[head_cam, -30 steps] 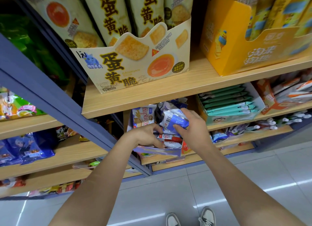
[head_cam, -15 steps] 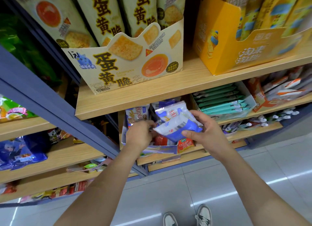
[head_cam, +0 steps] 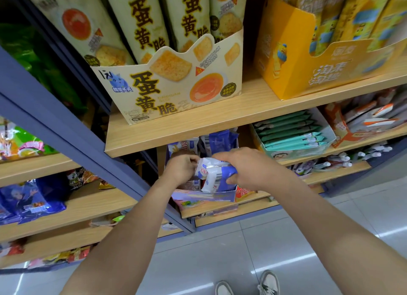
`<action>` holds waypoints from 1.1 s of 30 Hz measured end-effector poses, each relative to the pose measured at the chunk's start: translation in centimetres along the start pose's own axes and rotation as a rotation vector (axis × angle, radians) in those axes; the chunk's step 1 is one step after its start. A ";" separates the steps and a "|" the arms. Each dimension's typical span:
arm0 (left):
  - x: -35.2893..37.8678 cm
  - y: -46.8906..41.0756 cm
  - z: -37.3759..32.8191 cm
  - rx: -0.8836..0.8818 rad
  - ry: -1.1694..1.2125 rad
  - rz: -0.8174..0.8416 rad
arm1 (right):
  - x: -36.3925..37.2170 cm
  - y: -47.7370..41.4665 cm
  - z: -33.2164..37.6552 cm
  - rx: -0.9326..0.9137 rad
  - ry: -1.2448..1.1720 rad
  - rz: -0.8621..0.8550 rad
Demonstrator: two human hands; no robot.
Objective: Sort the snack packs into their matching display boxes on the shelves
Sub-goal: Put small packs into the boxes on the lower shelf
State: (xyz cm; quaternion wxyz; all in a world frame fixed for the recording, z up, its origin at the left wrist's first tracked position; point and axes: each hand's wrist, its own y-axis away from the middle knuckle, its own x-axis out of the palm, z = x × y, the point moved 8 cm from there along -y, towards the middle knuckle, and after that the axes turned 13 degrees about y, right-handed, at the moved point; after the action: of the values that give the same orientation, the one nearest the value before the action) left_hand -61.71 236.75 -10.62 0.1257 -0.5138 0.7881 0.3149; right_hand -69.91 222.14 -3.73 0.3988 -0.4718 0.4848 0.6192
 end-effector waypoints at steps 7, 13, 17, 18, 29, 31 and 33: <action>0.8 3.4 -3.0 0.097 0.310 0.264 | 1.9 0.7 -0.5 0.097 -0.055 -0.113; 1.0 4.7 -2.5 0.223 0.394 0.261 | 1.9 2.3 -1.2 0.111 -0.242 -0.347; 0.7 4.9 -1.8 0.221 0.521 0.058 | 1.9 3.1 -0.4 0.098 -0.116 -0.532; 0.7 4.8 -1.2 0.171 0.604 0.021 | 2.0 3.3 -0.2 0.121 -0.058 -0.552; -1.8 10.6 -3.0 0.533 0.257 -0.473 | 4.6 3.3 1.8 0.136 0.103 -0.423; -2.4 11.8 -2.8 0.546 0.235 -0.521 | 5.5 2.8 1.7 0.116 0.115 -0.295; -3.0 12.7 -2.4 0.517 0.289 -0.556 | 5.0 2.6 1.1 0.133 0.083 -0.233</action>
State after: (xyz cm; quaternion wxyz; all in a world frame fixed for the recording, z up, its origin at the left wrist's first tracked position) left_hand -71.40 240.95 -2.48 0.2190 -0.6977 0.6819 -0.0152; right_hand -73.77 222.85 -7.89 0.4781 -0.5226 0.4828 0.5150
